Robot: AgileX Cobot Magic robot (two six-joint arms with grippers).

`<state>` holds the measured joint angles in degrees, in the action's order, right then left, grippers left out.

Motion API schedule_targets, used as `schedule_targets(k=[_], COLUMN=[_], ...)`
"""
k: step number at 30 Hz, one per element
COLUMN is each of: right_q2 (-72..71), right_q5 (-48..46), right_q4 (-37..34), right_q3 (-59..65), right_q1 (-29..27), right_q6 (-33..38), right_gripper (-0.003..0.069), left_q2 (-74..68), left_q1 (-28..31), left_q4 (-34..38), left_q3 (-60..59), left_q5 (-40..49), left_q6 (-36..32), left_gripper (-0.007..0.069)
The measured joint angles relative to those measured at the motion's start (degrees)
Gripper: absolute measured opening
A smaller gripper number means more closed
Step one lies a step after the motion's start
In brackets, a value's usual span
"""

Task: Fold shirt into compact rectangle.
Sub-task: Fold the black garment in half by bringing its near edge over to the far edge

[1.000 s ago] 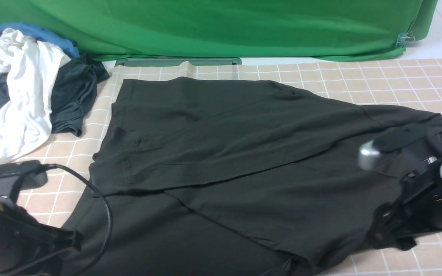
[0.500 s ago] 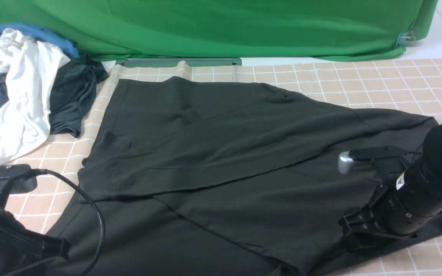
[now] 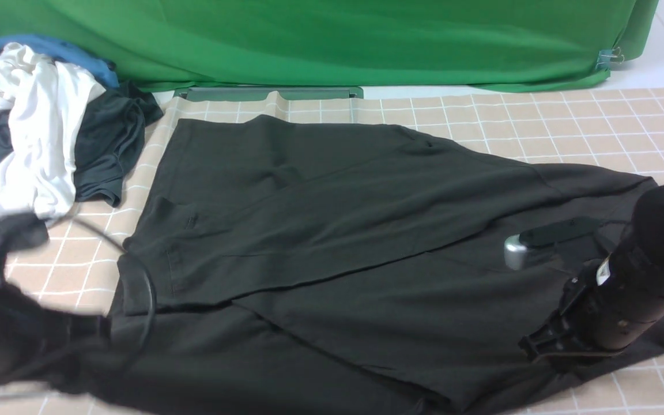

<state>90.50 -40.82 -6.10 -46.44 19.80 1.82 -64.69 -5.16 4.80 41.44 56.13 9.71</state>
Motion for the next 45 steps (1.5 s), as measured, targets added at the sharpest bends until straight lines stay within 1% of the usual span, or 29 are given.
schedule_targets(k=[5,10,13,15,18,19,23,27,31,34,38,40,42,43,44,45], right_q2=[-3.95,-2.9,-1.04,1.81,6.05,8.34,16.66,25.03,30.69,36.83,41.41,42.32,42.55,42.55,42.55,42.38], right_q5=[-4.35,-6.69,-6.99,-7.13,-7.78,-8.19,-9.84,-10.15,-10.15,-9.97,-8.23,-6.86,-5.64,-5.2,-4.48,-4.23], right_q4=[3.86,7.28,7.74,7.81,7.94,7.99,7.99,8.06,8.21,9.1,9.5,9.57,9.68,9.85,10.04,10.36], right_q3=[-4.62,-12.46,-16.9,-22.62,-28.39,-32.08,-43.18,-53.61,-59.63,-66.38,-69.98,-70.42,-70.5,-70.55,-70.7,-70.75], right_q1=[0.0,-0.22,-1.48,-3.75,-6.21,-7.19,-8.56,-8.63,-8.63,-8.63,-8.63,-8.63,-8.63,-8.63,-8.63,-8.63], right_q6=[0.0,0.0,0.25,1.18,2.13,2.82,4.55,5.02,5.53,5.71,5.76,5.76,5.76,5.76,5.76,5.76], right_gripper=[0.0053,0.0053,0.0053,0.0053,0.0053,0.0053,0.0053,0.0053,0.0053,0.0053,0.0057,0.0074,0.0134,0.017,0.0247,0.0307], left_q2=[-1.92,-9.67,-14.27,-20.29,-26.7,-29.75,-39.91,-49.63,-55.56,-61.28,-65.17,-66.2,-66.74,-66.8,-66.82,-66.82], left_q1=[0.0,0.0,0.0,0.0,0.07,0.42,2.26,4.06,4.45,4.46,4.46,4.46,4.46,4.46,4.5,4.5], left_q4=[0.04,0.04,0.07,0.07,0.07,0.17,0.49,0.88,0.83,0.42,0.24,0.24,0.2,0.14,-0.08,-0.09], left_q3=[8.06,18.5,23.77,30.81,38.26,41.18,53.07,63.21,69.16,74.59,77.05,77.12,77.12,77.35,77.8,78.56], left_q5=[-2.88,-4.21,-4.79,-5.1,-5.57,-5.64,-5.47,-5.14,-5.0,-5.2,-6.89,-8.29,-9.77,-10.42,-10.82,-10.56], left_q6=[3.45,4.18,4.32,4.32,4.43,4.49,4.76,4.95,4.97,4.97,4.97,4.97,4.9,4.72,4.52,4.38], left_gripper=[0.0035,0.0035,0.0035,0.0035,0.0035,0.0035,0.0035,0.0035,0.0035,0.0035,0.0037,0.0042,0.0066,0.0092,0.0132,0.0169])
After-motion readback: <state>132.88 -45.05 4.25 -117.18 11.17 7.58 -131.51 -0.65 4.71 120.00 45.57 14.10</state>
